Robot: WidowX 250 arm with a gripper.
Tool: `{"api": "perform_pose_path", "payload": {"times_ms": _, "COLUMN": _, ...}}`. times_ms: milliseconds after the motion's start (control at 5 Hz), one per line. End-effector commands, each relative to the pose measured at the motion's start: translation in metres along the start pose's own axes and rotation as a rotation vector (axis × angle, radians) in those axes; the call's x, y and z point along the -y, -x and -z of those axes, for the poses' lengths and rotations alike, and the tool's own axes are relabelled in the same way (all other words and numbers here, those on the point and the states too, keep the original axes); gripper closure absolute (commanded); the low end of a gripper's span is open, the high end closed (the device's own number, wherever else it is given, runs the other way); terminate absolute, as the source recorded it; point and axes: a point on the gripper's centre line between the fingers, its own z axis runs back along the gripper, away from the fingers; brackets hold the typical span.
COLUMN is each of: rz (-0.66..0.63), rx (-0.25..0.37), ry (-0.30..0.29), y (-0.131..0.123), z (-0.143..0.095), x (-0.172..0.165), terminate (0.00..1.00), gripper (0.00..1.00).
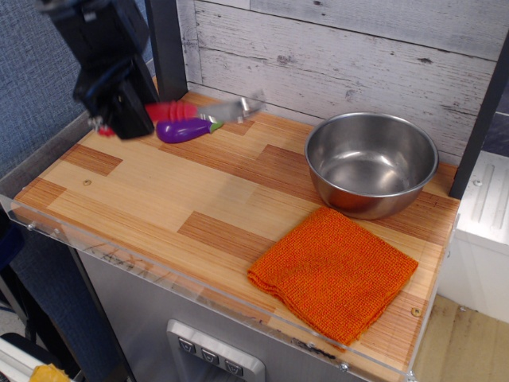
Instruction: Place the fork on top of the napkin.
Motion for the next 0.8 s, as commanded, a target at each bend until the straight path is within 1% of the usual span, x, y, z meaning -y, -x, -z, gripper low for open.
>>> {"api": "perform_pose_path", "payload": {"times_ms": 0, "rz": 0.173, "rx": -0.036, "ry": 0.002, "y": -0.004, "z": 0.016, "x": 0.034, "terminate": 0.0, "gripper": 1.0}}
{"api": "perform_pose_path", "payload": {"times_ms": 200, "rz": 0.218, "rx": -0.072, "ry": 0.002, "y": -0.006, "z": 0.03, "x": 0.039, "terminate": 0.0, "gripper": 1.0}}
{"api": "perform_pose_path", "payload": {"times_ms": 400, "rz": 0.245, "rx": -0.103, "ry": 0.019, "y": -0.012, "z": 0.052, "x": 0.04, "terminate": 0.0, "gripper": 1.0}}
{"api": "perform_pose_path", "payload": {"times_ms": 600, "rz": 0.244, "rx": -0.124, "ry": 0.033, "y": -0.017, "z": 0.07, "x": 0.035, "terminate": 0.0, "gripper": 1.0}}
